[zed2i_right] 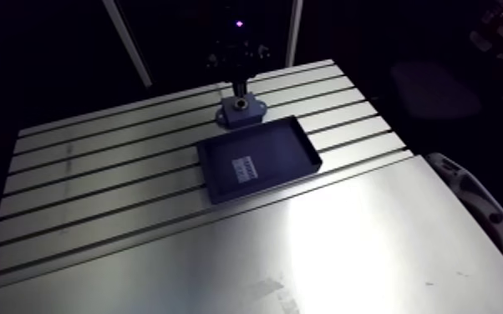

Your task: Pick up the bearing and press it into the housing until flush.

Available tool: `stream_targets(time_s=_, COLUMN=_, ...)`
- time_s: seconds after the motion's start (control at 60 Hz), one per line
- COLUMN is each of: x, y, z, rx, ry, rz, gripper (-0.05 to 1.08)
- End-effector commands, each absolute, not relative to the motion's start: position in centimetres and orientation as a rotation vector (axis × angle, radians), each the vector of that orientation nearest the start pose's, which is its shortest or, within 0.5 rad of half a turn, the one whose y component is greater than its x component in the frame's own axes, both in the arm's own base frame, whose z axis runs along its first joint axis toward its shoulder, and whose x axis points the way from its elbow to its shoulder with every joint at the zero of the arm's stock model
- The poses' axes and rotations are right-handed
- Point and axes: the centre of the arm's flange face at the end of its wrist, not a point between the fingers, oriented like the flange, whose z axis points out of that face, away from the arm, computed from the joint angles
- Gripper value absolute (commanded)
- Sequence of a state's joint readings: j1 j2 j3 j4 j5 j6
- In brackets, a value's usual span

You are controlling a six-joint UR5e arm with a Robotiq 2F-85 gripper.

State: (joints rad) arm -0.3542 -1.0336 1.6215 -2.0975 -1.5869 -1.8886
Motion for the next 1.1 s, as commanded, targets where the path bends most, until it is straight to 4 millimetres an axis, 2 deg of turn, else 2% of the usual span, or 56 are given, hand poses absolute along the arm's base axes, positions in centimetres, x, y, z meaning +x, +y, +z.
stream_targets(time_s=0.017, x=-64.38, y=9.56, z=19.99, rx=0.052, ry=3.075, rz=-0.012, gripper=1.08)
stream_targets(time_s=1.1, x=-64.1, y=9.57, z=19.38, rx=0.051, ry=3.058, rz=-0.003, gripper=1.08)
